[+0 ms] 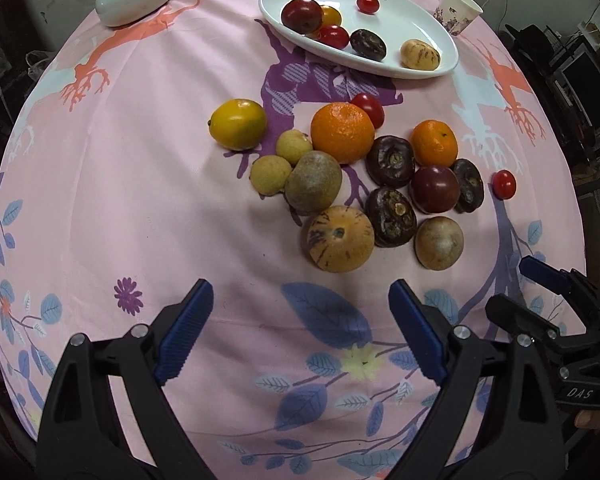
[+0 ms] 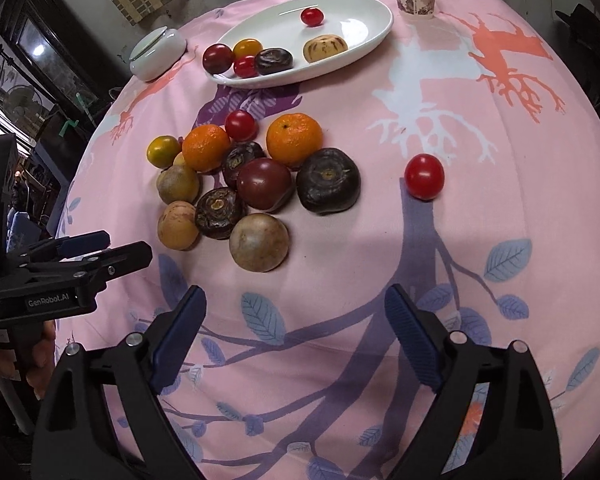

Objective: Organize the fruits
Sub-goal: 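Withdraw both tools from the plate and approach the fruit pile, then grasp the brown round fruit with right tool while left tool grasps a striped pepino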

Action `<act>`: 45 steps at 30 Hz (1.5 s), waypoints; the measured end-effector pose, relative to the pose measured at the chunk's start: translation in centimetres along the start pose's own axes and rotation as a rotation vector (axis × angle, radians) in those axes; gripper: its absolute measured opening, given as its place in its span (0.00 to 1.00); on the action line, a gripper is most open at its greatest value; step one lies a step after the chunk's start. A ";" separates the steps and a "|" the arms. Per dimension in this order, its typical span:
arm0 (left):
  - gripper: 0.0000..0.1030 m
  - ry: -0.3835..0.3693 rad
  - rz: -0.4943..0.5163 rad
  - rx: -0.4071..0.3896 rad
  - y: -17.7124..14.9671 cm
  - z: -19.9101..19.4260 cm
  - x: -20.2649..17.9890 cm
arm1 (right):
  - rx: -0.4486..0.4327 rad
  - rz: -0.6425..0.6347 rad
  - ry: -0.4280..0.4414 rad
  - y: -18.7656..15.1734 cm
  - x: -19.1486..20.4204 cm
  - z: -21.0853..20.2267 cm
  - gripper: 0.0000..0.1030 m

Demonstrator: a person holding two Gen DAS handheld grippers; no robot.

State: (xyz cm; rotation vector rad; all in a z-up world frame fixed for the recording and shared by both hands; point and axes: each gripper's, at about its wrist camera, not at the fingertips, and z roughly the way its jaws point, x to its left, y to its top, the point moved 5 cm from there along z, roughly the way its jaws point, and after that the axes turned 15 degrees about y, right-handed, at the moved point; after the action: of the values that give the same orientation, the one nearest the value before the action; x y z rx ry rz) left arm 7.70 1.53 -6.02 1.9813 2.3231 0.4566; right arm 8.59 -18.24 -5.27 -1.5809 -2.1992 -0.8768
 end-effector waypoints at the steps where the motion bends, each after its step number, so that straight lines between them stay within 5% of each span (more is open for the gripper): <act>1: 0.88 -0.004 0.003 -0.002 -0.1 0.0 -0.1 | 0.006 -0.017 -0.004 -0.2 0.2 0.2 0.89; 8: 0.88 0.000 0.065 -0.032 -0.6 0.0 -0.6 | 0.013 -0.091 -0.037 0.0 1.2 1.5 0.89; 20: 0.88 0.002 -0.021 0.021 -0.2 1.6 2.0 | 0.061 -0.103 -0.036 1.7 1.8 5.1 0.81; 23: 0.88 0.002 -0.032 0.025 0.0 1.9 2.2 | 0.076 -0.116 -0.040 1.8 1.6 5.7 0.67; 27: 0.88 0.013 -0.023 0.035 0.0 2.2 2.1 | 0.063 -0.151 -0.055 2.0 1.6 5.9 0.62; 29: 0.88 0.011 -0.021 0.037 0.0 2.2 2.1 | 0.056 -0.153 -0.053 2.1 1.4 5.7 0.40; 30: 0.88 0.009 -0.019 0.036 0.0 2.2 2.0 | 0.057 -0.146 -0.038 2.2 1.4 5.6 0.38; 45: 0.86 -0.041 0.016 0.002 0.6 2.6 -1.5 | 0.028 -0.048 -0.049 0.2 -1.8 1.5 0.38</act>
State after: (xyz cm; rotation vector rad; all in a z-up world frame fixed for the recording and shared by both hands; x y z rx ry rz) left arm 9.09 0.66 -8.60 1.9924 2.2858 0.4114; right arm 9.60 -18.62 -7.35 -1.5592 -2.2820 -0.8257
